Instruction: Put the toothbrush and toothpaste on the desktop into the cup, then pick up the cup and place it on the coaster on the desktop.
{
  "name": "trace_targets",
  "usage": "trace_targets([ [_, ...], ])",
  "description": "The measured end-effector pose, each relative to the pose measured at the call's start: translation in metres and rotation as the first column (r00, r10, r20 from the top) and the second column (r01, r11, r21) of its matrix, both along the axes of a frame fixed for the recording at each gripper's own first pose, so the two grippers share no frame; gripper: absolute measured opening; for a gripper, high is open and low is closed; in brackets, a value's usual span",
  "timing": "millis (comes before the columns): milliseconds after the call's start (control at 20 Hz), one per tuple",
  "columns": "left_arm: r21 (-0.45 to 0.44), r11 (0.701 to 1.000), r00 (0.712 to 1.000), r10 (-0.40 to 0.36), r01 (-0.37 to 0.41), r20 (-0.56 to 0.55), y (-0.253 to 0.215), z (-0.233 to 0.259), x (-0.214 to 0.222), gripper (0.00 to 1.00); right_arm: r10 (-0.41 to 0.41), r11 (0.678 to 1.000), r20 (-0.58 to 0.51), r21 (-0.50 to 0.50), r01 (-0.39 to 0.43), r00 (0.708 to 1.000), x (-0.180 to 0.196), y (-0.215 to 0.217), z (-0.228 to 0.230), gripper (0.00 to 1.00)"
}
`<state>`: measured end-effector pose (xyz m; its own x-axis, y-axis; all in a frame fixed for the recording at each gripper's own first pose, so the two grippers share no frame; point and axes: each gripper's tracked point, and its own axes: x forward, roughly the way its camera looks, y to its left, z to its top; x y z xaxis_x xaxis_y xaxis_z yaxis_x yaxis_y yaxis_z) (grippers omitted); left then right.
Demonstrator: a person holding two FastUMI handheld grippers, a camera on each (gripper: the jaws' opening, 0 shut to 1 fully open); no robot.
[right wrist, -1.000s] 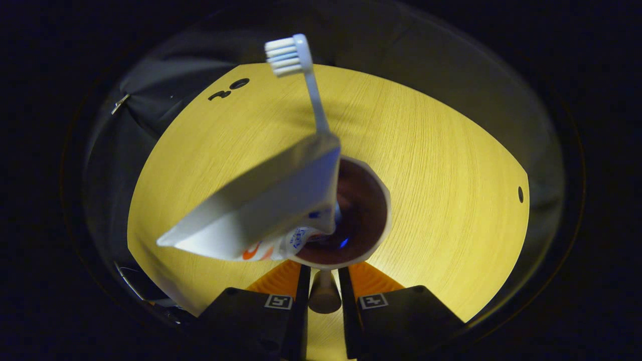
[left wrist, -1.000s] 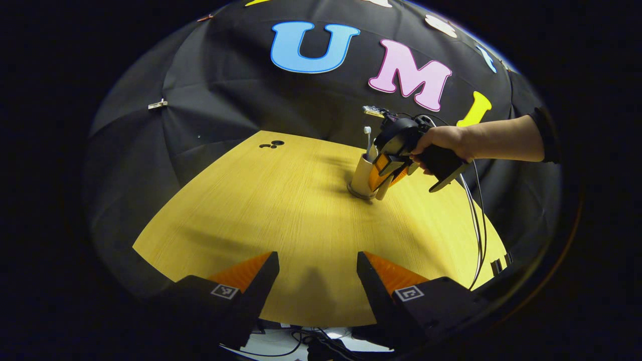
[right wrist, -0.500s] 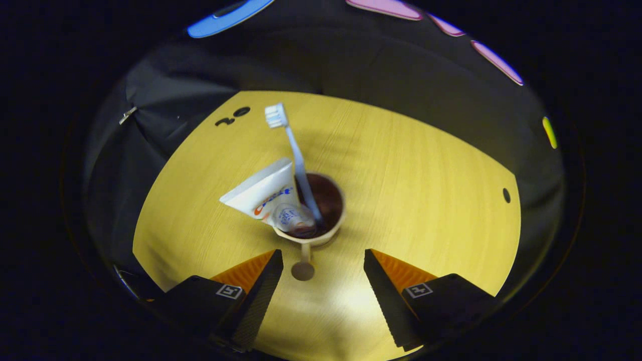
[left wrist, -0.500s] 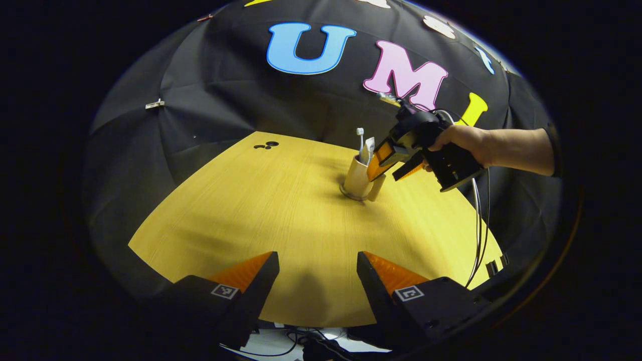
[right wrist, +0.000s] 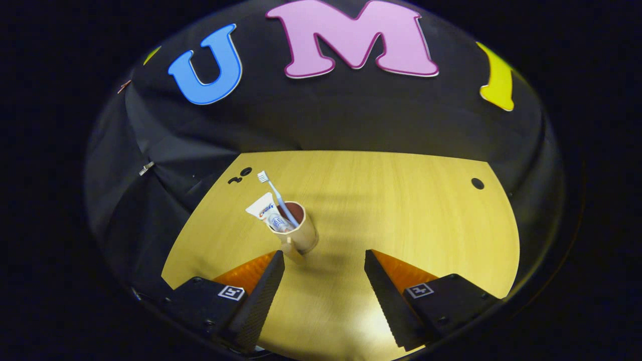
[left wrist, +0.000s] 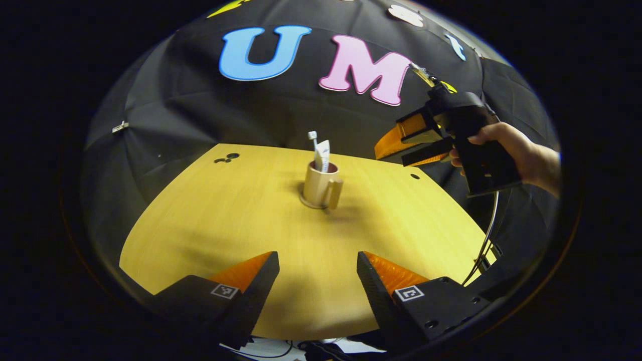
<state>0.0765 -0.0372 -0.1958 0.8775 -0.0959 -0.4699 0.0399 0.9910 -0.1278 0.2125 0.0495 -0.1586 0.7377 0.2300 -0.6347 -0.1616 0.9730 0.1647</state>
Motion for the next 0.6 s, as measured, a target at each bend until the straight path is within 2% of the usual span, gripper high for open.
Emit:
trace_targets([
  [150, 0.022, 0.999, 0.996, -0.029, 0.027, 0.083, -0.025, 0.033, 0.021, 0.97, -0.030, 0.999, 0.103, -0.022, 0.033, 0.994, -0.023, -0.031, 0.019, 0.99],
  [300, 0.009, 0.998, 0.987, -0.057, 0.057, 0.150, -0.052, 0.070, 0.038, 0.97, -0.064, 0.998, 0.145, -0.018, 0.067, 0.987, -0.055, -0.051, 0.026, 0.99],
  [450, 0.021, 1.000, 0.973, -0.015, 0.010, 0.232, -0.062, 0.112, 0.049, 0.97, -0.073, 0.997, 0.211, 0.020, 0.071, 0.975, -0.078, -0.063, 0.039, 0.99],
  [600, 0.044, 0.998, 0.951, 0.018, -0.033, 0.307, -0.077, 0.140, 0.052, 0.97, -0.011, 0.999, 0.249, -0.028, 0.019, 0.968, -0.096, -0.080, 0.048, 0.99],
])
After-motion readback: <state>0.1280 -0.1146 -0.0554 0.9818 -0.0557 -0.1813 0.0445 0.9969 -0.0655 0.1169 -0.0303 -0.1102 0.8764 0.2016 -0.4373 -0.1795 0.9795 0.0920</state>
